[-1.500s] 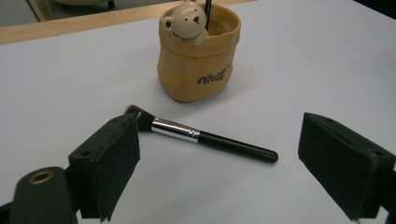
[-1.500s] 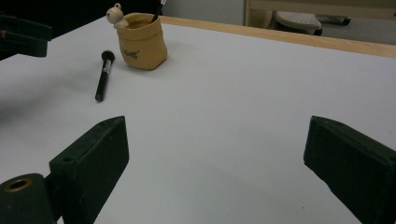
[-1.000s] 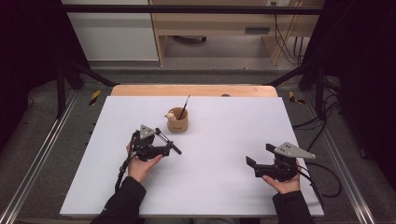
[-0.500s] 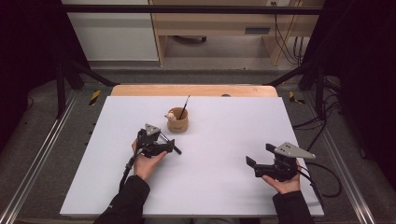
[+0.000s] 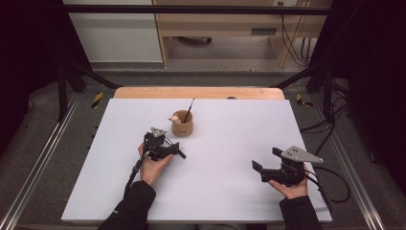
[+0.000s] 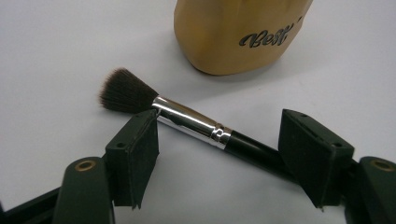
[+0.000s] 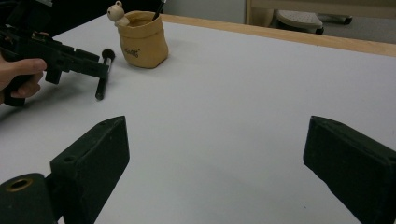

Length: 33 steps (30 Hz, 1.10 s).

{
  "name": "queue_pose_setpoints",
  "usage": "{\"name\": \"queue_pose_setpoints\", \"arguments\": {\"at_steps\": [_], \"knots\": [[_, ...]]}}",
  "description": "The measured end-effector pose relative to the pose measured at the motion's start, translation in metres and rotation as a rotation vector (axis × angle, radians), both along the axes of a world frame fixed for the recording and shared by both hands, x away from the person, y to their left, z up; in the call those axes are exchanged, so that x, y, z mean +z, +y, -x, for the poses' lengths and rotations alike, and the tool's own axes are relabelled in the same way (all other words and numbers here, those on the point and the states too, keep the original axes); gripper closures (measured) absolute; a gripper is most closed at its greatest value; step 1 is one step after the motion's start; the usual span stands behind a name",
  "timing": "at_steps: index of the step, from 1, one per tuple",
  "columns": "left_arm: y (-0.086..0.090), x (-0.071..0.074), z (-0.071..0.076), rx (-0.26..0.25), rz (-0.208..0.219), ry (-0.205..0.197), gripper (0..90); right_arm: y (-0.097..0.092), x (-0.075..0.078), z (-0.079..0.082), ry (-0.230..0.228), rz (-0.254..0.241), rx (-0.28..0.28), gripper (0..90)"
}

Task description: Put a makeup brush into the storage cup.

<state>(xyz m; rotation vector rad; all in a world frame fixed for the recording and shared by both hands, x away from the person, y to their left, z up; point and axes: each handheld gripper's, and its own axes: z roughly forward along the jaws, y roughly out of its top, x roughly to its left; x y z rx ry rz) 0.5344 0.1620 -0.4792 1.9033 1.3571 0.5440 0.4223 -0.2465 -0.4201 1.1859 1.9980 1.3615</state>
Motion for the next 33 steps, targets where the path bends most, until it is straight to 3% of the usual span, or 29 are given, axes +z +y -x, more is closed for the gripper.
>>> {"name": "queue_pose_setpoints", "arguments": {"at_steps": [33], "knots": [[0.011, 0.005, 0.004, 0.007, 0.004, 0.078, 53.5, 0.000, 0.001, 0.001, -0.001, -0.001, 0.006, 7.6]]}}
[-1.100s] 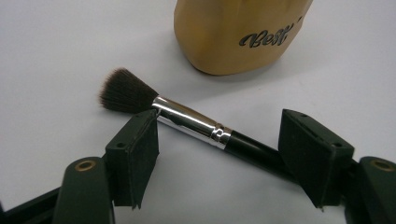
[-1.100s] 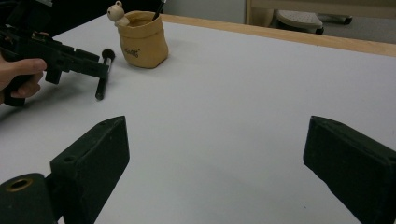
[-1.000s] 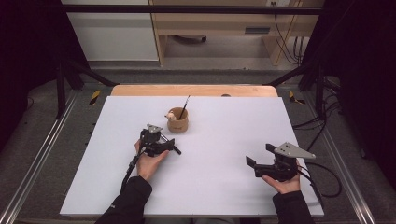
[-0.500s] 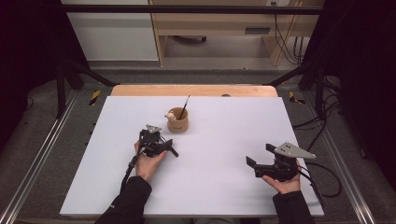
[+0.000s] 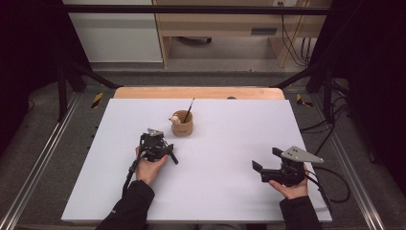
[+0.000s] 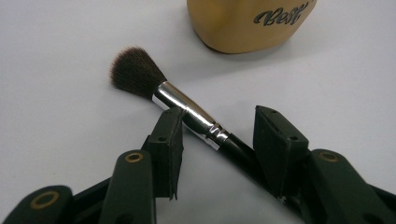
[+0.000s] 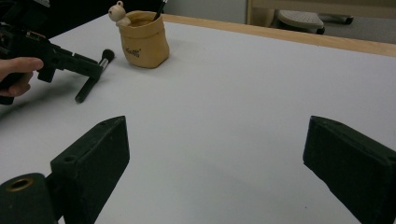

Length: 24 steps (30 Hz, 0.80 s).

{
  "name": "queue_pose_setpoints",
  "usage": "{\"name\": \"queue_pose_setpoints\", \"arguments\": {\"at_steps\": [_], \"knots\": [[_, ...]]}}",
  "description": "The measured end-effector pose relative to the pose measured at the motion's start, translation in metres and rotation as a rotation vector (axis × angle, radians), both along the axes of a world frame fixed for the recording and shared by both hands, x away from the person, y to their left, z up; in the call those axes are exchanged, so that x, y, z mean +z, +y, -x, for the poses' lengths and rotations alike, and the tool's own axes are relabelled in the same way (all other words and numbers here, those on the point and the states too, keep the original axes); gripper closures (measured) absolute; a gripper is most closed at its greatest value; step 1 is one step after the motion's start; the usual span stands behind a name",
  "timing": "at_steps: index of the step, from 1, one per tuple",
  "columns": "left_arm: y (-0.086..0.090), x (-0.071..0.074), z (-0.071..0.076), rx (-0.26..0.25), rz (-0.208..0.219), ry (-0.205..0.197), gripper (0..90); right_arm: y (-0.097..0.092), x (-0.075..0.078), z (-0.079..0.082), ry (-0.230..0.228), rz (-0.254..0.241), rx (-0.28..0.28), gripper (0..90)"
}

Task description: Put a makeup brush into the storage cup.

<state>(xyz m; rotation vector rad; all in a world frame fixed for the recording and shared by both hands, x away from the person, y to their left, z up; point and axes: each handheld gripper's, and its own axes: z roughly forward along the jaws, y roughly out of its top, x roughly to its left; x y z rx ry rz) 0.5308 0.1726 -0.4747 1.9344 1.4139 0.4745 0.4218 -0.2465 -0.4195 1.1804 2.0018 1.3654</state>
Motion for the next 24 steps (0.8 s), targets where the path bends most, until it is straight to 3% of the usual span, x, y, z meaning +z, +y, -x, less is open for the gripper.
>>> {"name": "queue_pose_setpoints", "arguments": {"at_steps": [24], "knots": [[0.0077, 0.0054, 0.0027, -0.035, -0.047, 0.041, 66.2, -0.0001, 0.0006, 0.0002, -0.005, 0.000, 0.000, 7.7]]}}
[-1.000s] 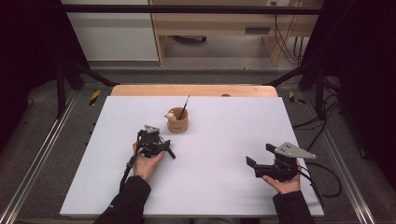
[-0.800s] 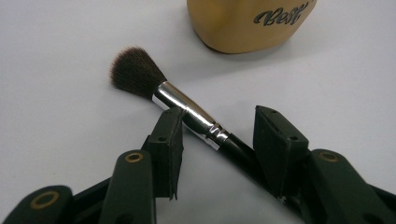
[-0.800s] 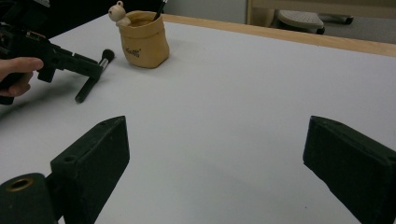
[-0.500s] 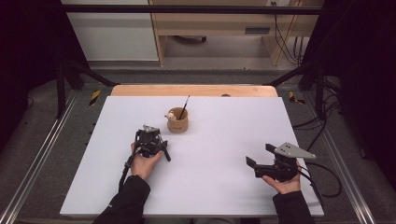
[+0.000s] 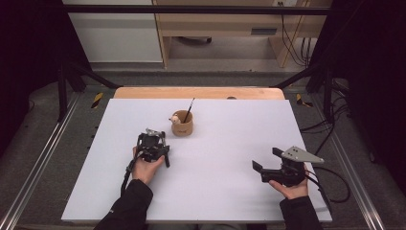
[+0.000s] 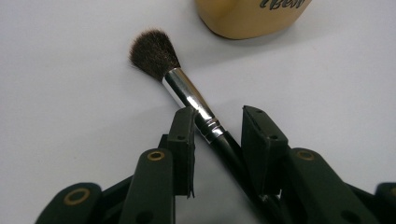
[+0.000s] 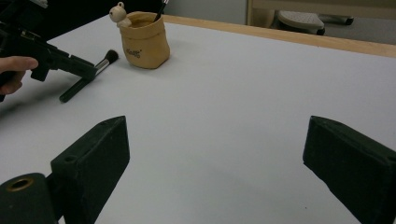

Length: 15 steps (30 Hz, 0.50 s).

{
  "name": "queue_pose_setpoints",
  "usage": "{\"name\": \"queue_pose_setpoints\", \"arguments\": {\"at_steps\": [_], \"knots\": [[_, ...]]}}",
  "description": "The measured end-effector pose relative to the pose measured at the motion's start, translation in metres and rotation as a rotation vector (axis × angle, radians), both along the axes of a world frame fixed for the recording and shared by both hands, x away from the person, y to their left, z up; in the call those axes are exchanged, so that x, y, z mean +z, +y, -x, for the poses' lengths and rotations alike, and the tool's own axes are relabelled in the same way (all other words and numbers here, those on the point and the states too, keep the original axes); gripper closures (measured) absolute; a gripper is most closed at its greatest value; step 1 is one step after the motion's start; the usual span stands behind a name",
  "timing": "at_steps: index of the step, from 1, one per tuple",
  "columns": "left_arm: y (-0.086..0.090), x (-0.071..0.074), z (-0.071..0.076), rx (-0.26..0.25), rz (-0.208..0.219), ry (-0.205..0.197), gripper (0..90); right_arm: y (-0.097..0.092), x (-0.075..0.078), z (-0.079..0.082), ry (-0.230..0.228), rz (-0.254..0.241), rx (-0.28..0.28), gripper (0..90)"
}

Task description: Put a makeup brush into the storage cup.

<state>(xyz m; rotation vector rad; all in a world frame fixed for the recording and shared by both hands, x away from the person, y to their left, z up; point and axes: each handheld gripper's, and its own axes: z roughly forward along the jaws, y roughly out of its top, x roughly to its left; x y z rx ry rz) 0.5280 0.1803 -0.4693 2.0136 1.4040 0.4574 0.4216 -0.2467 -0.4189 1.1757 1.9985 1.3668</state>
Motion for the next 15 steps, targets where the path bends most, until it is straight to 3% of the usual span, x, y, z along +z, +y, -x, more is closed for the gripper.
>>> {"name": "queue_pose_setpoints", "arguments": {"at_steps": [15], "knots": [[0.0057, 0.0026, 0.0004, 0.002, -0.013, 0.019, 72.8, -0.0001, 0.0002, 0.0002, 0.001, 0.000, 0.000, 7.7]]}}
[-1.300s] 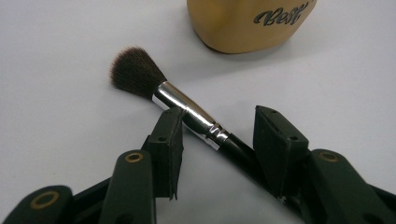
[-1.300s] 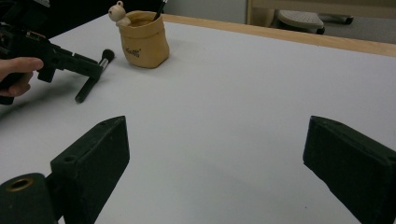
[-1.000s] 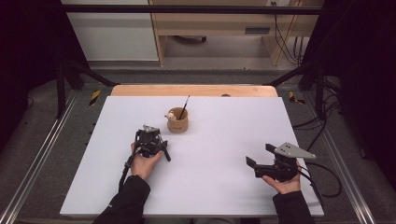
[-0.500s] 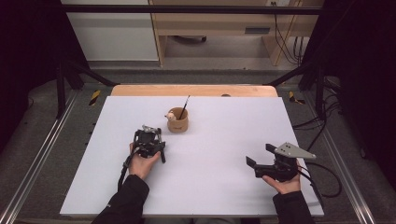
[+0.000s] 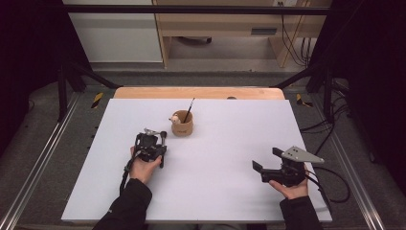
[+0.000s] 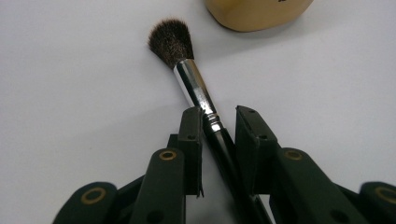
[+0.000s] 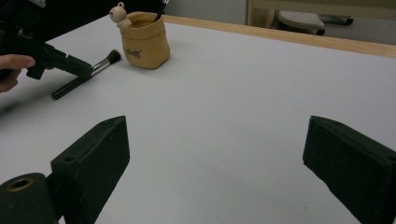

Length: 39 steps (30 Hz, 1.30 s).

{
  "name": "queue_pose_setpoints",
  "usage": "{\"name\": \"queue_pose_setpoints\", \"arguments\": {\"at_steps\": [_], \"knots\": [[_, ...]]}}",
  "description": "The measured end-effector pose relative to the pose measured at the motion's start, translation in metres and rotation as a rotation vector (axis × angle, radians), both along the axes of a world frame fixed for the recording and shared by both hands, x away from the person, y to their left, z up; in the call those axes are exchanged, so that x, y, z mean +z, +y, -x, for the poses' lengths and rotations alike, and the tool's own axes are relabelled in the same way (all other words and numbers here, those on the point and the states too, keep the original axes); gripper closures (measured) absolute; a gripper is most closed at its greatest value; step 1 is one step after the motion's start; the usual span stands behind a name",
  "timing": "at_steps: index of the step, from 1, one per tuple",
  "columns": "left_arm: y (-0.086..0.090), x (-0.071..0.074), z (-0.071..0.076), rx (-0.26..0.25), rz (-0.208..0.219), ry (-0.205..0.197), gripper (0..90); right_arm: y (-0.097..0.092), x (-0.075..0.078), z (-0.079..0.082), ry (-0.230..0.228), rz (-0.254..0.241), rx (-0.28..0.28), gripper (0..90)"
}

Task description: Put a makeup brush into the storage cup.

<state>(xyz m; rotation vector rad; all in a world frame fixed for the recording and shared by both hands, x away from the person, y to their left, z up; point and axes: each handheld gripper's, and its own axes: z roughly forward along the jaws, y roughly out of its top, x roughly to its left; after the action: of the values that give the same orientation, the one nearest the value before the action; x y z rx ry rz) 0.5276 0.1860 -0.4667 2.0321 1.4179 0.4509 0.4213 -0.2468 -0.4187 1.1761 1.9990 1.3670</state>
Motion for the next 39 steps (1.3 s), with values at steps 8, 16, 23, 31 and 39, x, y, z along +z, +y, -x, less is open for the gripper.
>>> {"name": "queue_pose_setpoints", "arguments": {"at_steps": [8, 16, 23, 31, 39], "knots": [[0.003, 0.002, 0.000, -0.005, -0.017, 0.003, 76.6, 0.000, 0.000, 0.000, 0.000, 0.000, 0.001, 7.7], [0.004, 0.003, 0.000, -0.038, -0.055, 0.013, 76.5, 0.000, 0.000, 0.000, 0.000, 0.000, 0.001, 8.0], [0.004, 0.004, -0.001, -0.052, -0.066, 0.041, 77.2, 0.000, 0.000, 0.000, -0.001, 0.000, 0.001, 8.0], [0.006, 0.004, -0.002, -0.074, -0.072, 0.050, 78.7, 0.000, 0.000, 0.000, 0.000, 0.003, 0.004, 8.1], [0.008, 0.017, -0.005, -0.131, -0.108, 0.101, 58.6, 0.000, 0.000, 0.000, 0.000, -0.002, 0.001, 8.1]]}}
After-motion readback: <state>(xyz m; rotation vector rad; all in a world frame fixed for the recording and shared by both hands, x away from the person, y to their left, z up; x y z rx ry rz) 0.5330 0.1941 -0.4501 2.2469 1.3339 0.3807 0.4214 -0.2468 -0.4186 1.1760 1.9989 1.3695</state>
